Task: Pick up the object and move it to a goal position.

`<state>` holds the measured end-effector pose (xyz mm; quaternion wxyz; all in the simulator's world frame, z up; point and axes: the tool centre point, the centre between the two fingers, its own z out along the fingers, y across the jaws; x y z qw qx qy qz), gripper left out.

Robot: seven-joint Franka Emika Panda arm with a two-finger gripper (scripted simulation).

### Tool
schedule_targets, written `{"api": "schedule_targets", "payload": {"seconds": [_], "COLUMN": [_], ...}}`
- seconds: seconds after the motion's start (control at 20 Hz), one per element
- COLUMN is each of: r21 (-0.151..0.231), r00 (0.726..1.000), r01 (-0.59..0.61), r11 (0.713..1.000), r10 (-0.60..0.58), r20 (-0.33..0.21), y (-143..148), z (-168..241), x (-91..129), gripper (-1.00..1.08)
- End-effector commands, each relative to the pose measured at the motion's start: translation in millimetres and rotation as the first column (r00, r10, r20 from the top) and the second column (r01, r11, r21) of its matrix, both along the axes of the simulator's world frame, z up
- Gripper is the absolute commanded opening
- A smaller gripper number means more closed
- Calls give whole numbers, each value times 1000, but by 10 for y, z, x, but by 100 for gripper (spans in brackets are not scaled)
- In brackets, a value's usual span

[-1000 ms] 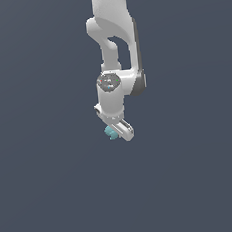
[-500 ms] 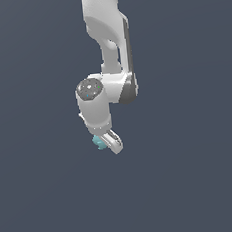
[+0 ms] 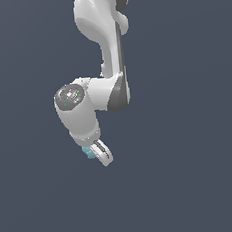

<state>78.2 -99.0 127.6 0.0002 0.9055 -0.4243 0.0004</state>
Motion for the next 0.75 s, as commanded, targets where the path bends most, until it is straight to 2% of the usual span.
{"api": "schedule_targets", "payload": {"seconds": [0.0,0.35,0.7], "r21": [1,1,1], "r00": [1000,1000,1000], "r01": [-1,-1,0], "r11": [1000,1000,1000], "r10": [1,1,0], "r20": [0,0,-1], "y": [-65,-171,-205], "z": [36,97,113], "x": [86,232,276], "gripper": [-100,-100,-100]}}
